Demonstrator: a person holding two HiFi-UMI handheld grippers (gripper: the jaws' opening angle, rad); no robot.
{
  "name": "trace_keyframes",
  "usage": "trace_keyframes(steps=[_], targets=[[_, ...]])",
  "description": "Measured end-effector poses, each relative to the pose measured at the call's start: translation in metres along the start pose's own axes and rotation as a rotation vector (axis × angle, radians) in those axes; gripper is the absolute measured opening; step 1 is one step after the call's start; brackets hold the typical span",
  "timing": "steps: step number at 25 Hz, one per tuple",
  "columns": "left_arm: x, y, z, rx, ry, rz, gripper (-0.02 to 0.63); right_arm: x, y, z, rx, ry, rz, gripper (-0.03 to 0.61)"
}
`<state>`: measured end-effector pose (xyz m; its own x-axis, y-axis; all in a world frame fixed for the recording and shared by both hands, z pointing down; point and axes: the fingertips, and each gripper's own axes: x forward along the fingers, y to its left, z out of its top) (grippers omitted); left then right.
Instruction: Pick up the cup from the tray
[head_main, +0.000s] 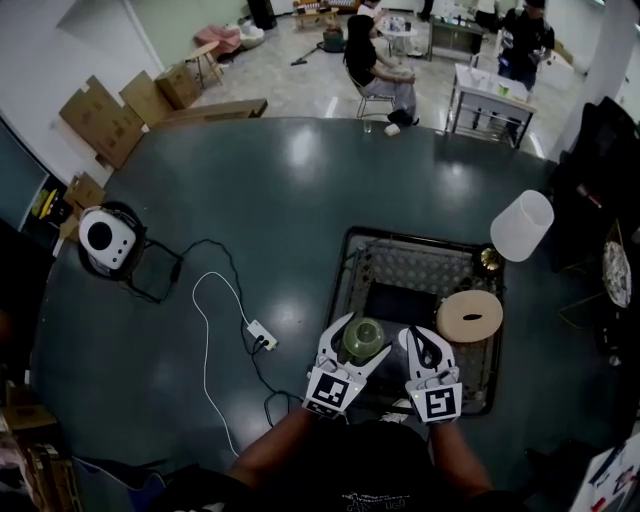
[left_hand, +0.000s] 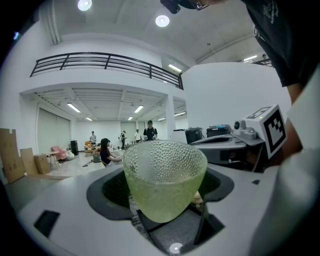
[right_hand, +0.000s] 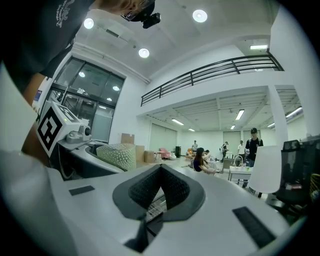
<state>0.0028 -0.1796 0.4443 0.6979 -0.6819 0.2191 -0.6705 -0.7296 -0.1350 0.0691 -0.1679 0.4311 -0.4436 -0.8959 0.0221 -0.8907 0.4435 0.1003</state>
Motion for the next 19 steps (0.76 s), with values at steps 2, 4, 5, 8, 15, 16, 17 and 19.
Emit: trace_keyframes(steps=[2,4,5,8,15,16,17,19], targets=[[-0.001,-0.003,0.0,0.005,0.007,-0.008,0.387,-0.002,0.0,0.0,0.003,0.005,0.001,0.009],[-0.001,-0.006,-0.001,0.01,0.006,-0.018,0.387,-0.003,0.002,-0.001,0.008,0.01,0.006,0.009],[0.0,-0.007,0.0,0.006,-0.007,-0.022,0.387,-0.002,0.002,0.0,0.006,0.011,0.01,0.009],[0.001,-0.011,0.001,-0.009,-0.033,-0.033,0.387,-0.003,0.002,0.0,-0.003,0.014,0.013,0.009],[0.005,-0.016,0.0,-0.009,-0.047,-0.045,0.386,-0.005,0.0,-0.002,-0.003,0.011,0.01,0.008],[0.006,-0.017,0.0,-0.009,-0.048,-0.045,0.387,-0.005,0.0,-0.002,-0.003,0.01,0.01,0.008],[0.006,-0.017,0.0,-0.009,-0.049,-0.046,0.387,-0.005,-0.001,-0.002,-0.002,0.01,0.01,0.008],[0.006,-0.016,0.001,-0.011,-0.052,-0.045,0.387,-0.005,-0.002,-0.003,0.003,0.012,0.008,0.009]])
